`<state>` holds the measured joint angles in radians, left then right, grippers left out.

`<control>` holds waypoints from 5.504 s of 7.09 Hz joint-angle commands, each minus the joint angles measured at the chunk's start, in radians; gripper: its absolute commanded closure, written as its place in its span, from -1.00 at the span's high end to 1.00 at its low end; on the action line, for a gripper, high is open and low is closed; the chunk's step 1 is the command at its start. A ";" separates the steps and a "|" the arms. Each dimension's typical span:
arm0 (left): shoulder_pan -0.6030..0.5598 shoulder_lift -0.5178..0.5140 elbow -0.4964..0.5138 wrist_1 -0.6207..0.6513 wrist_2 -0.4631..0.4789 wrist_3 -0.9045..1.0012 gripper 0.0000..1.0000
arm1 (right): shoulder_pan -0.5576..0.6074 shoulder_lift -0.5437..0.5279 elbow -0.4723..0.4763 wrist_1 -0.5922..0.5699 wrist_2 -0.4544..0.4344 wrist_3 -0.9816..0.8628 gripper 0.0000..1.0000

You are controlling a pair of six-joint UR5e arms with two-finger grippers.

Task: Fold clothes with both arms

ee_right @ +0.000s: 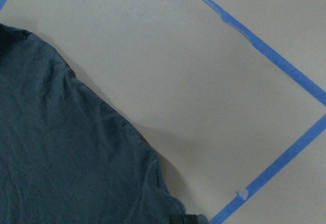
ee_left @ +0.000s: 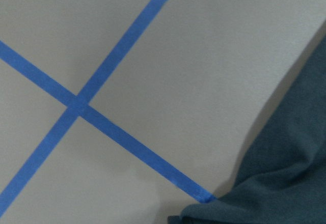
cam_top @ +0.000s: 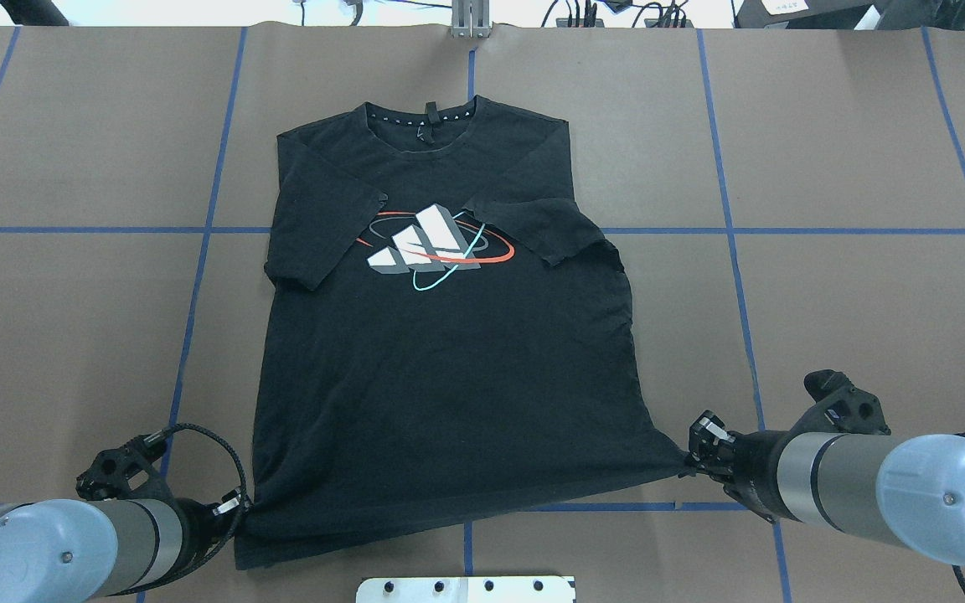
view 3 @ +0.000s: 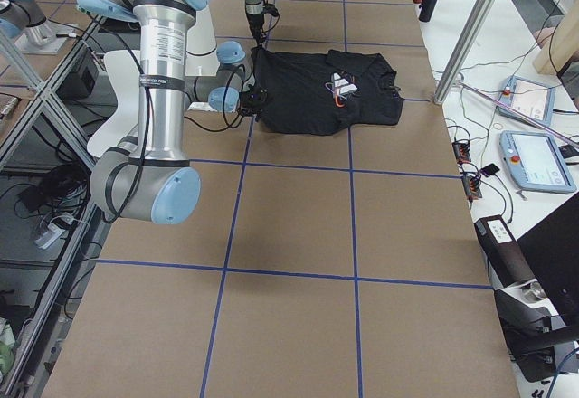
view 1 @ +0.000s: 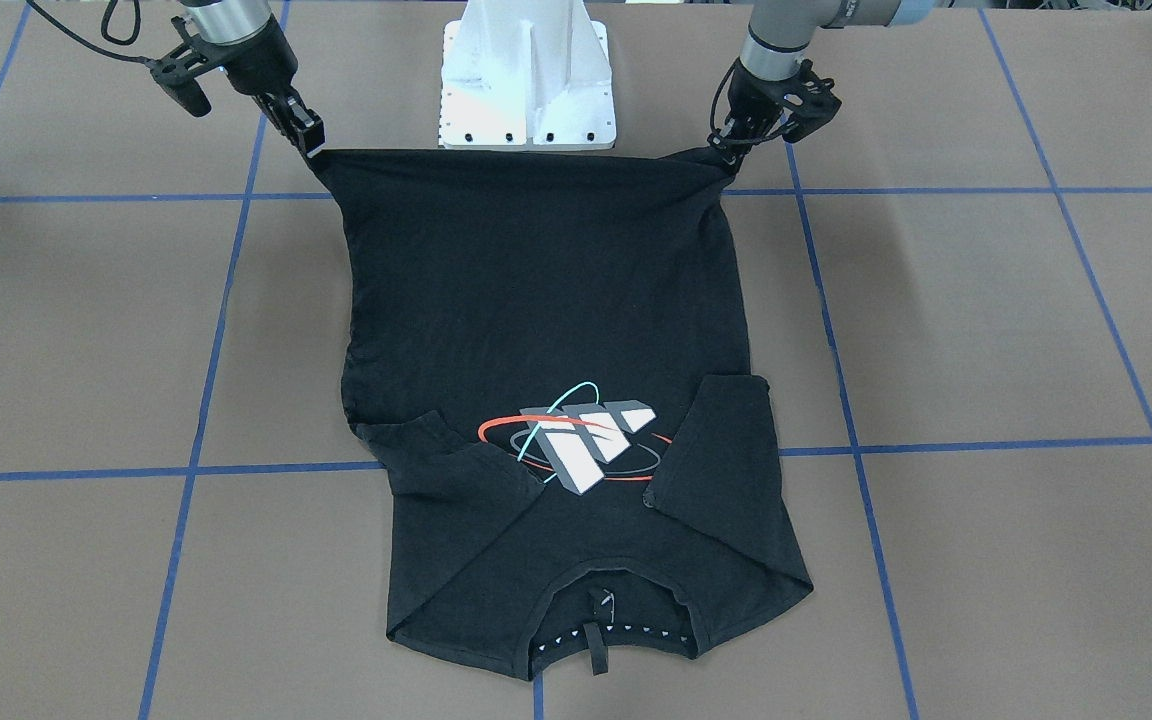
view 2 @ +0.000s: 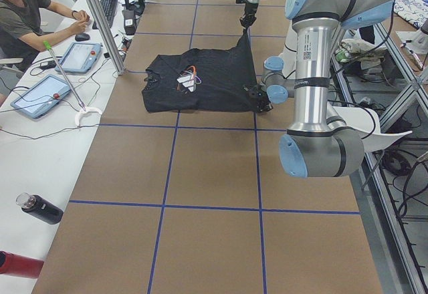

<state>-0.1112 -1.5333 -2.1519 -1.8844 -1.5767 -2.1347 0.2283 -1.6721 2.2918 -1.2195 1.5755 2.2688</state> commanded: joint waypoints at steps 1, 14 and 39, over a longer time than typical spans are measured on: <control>0.002 -0.014 -0.019 0.001 -0.003 -0.008 -0.50 | -0.001 0.009 0.000 0.000 -0.002 0.000 -1.00; 0.105 -0.016 -0.005 0.001 -0.002 -0.045 -0.02 | -0.004 0.038 -0.017 0.000 -0.002 0.003 -1.00; 0.160 -0.015 0.020 0.001 0.162 0.004 -0.20 | 0.014 0.054 -0.005 -0.002 0.009 0.005 -1.00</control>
<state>0.0512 -1.5474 -2.1340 -1.8824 -1.4141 -2.1307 0.2419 -1.6181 2.2860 -1.2211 1.5846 2.2734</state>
